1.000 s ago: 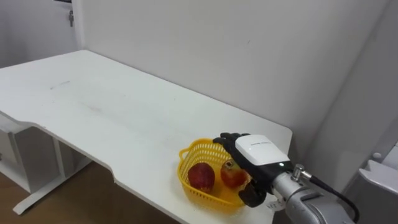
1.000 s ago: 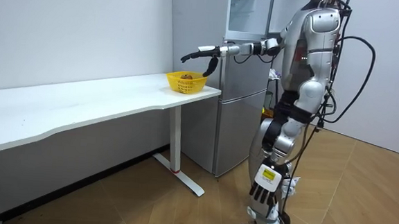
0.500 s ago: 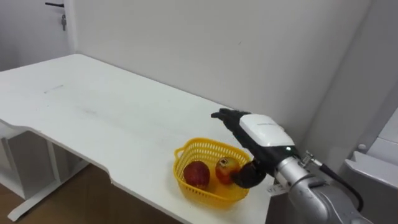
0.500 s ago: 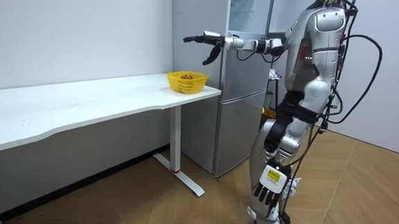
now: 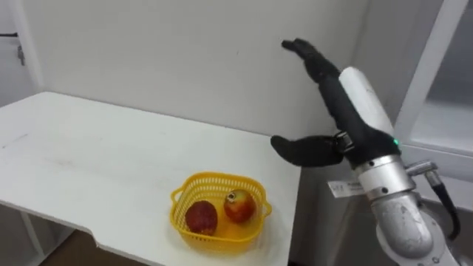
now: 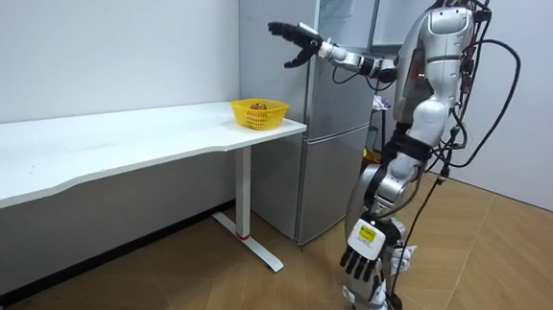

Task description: Retrieve from the upper fridge

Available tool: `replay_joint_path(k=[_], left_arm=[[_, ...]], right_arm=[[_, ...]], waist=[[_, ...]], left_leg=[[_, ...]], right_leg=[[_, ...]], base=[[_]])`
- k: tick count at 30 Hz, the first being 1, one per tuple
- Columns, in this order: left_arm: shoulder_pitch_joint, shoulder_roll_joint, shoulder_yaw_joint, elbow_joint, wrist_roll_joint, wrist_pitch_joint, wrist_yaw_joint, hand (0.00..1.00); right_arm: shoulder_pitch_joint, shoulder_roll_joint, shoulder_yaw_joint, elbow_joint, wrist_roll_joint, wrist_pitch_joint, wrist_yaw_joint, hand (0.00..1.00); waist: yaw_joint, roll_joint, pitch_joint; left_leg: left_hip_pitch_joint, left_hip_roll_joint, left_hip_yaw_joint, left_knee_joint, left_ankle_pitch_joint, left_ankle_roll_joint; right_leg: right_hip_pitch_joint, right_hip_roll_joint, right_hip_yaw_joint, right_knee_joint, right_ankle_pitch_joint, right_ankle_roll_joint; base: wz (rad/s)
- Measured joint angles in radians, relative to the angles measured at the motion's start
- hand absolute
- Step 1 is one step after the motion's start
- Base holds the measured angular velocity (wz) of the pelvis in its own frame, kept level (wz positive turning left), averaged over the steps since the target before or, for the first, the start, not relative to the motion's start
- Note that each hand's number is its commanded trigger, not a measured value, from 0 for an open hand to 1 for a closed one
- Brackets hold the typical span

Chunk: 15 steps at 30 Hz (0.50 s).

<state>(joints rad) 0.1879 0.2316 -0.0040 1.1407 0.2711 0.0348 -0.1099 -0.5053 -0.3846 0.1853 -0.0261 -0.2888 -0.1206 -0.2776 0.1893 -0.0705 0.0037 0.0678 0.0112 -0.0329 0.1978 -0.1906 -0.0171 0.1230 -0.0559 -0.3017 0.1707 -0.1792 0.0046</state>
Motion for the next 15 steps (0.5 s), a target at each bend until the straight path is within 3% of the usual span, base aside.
replay_joint_path(k=[3, 7, 15], left_arm=[[0.006, -0.002, 0.0, -0.003, 0.005, 0.0, 0.0, 0.0], [0.003, -0.022, -0.001, 0.005, 0.0, 0.0, 0.019, 0.0], [0.024, -0.035, -0.002, 0.005, -0.001, 0.0, 0.027, 0.0]], right_arm=[[0.068, 0.003, -0.041, -0.053, 0.029, -0.025, -0.028, 0.0], [0.217, 0.04, -0.099, -0.113, 0.067, -0.071, -0.08, 0.0], [0.418, 0.081, -0.188, -0.135, 0.136, -0.076, -0.188, 0.0]], waist=[[-0.034, 0.005, 0.0036], [-0.067, 0.026, 0.0024], [-0.137, 0.071, -0.0088]], left_leg=[[0.008, 0.001, 0.003, 0.0, -0.002, 0.002], [0.01, 0.002, 0.013, -0.005, -0.005, 0.005], [0.011, 0.009, 0.063, -0.004, -0.004, 0.005]], right_leg=[[0.011, 0.0, 0.0, 0.0, 0.001, 0.002], [0.012, 0.001, 0.015, 0.004, 0.002, 0.003], [-0.017, 0.006, 0.06, 0.015, 0.003, 0.003]], base=[[-0.01], [-0.07], [-0.17]])
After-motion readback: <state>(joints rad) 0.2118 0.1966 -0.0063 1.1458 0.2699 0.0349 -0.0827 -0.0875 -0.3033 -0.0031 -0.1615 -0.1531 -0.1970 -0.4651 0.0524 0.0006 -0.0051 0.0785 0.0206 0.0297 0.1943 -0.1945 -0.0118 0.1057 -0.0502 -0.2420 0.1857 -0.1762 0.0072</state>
